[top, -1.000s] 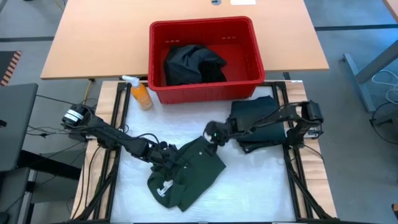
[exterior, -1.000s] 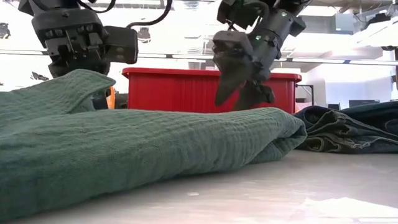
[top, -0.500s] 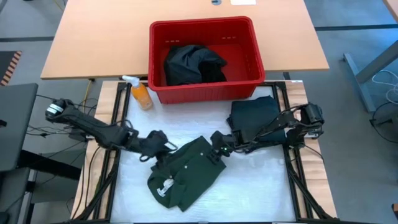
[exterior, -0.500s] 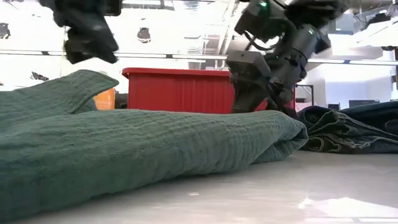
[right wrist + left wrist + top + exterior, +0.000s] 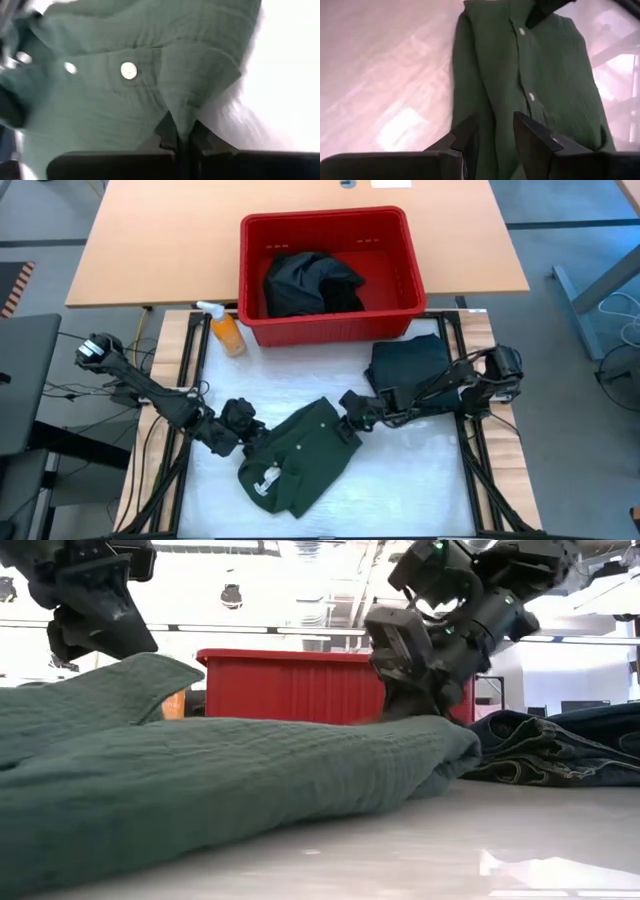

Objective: Fold Laundry from Bin
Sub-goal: Stack the green shirt on top of the blue pants

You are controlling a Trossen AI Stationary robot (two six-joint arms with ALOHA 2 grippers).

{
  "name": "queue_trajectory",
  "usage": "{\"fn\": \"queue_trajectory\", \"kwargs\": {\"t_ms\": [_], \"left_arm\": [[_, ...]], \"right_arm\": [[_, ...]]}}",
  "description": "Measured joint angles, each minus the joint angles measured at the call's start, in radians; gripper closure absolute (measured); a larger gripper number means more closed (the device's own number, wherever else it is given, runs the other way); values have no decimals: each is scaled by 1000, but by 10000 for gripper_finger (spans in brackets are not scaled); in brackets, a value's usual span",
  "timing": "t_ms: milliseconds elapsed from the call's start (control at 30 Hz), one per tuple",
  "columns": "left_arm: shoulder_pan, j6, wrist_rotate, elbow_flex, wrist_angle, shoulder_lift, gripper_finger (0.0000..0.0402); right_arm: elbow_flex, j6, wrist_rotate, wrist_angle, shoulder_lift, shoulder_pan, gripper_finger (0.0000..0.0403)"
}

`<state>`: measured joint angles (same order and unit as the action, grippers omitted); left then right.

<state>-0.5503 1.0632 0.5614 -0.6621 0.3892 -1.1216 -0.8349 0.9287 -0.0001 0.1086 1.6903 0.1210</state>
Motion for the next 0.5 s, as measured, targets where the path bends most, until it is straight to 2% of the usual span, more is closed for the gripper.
{"fn": "queue_trajectory", "kwargs": {"t_ms": [133, 267, 500], "left_arm": [[20, -84, 1, 0, 7, 60, 294], [45, -161, 5, 0, 22, 135, 294], [86, -299, 9, 0, 24, 218, 294]], "right_arm": [[-80, 1, -24, -127, -89, -35, 377], [-195, 27, -22, -390, -194, -70, 378], [-400, 93, 158, -899, -348, -124, 378]]}}
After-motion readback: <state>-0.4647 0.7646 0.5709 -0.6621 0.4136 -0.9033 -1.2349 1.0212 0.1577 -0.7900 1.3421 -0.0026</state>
